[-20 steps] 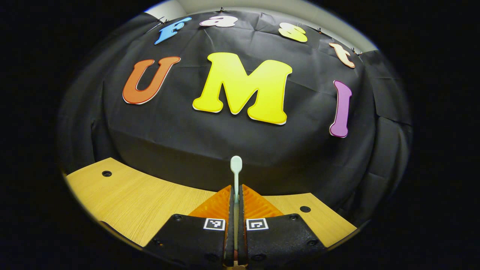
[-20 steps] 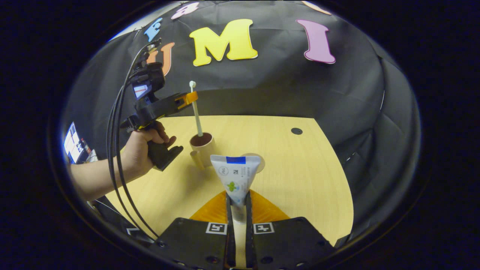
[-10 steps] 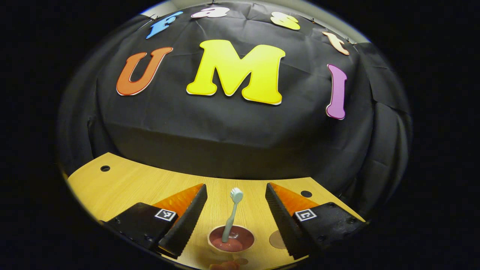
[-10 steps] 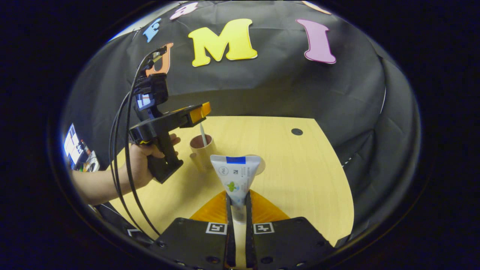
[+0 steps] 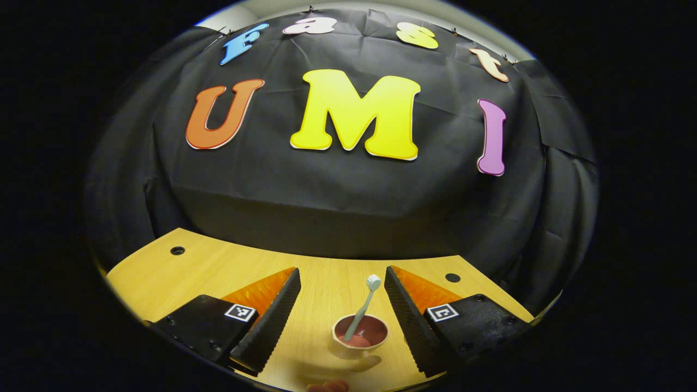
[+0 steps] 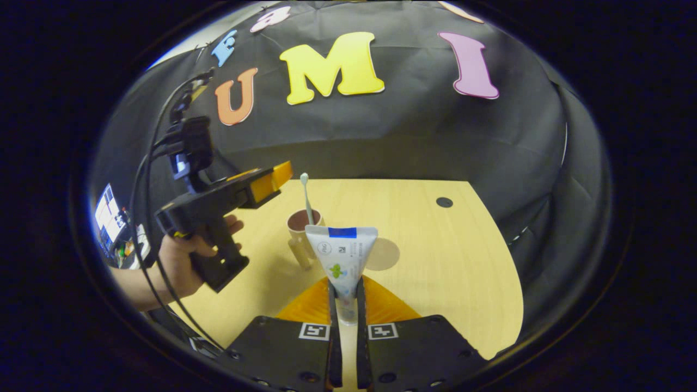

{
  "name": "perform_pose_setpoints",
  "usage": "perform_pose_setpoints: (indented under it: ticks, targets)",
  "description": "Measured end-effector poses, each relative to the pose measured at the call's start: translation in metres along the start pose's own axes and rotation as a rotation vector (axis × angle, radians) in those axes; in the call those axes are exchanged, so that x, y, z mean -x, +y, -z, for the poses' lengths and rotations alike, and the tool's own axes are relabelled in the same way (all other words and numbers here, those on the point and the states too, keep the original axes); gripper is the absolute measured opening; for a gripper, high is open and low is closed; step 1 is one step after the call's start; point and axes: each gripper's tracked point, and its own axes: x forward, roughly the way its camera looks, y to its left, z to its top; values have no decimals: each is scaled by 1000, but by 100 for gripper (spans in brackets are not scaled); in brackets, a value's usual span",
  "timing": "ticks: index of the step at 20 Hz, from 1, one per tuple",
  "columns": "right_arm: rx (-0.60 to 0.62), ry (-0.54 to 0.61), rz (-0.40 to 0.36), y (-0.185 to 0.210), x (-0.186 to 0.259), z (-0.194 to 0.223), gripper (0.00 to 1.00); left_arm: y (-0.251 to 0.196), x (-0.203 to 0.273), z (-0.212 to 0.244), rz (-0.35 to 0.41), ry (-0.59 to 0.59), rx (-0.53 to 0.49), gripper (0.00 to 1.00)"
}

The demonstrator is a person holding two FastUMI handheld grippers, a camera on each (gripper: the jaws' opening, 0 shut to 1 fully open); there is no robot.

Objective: Put the toothbrush and toothpaste on the desktop into the cup, then pick up the cup and place it on the coaster on the desktop.

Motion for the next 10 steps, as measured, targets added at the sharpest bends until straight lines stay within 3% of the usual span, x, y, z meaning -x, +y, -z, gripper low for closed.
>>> perform_pose_setpoints:
  ticks: [6, 10]
  targets:
    - [38, -112, -62, 32, -37, -64, 10, 43, 49, -5, -87, 11, -14, 98]
    - [61, -219, -106, 60, -68, -113, 11, 52, 72, -2, -104, 39, -28, 98]
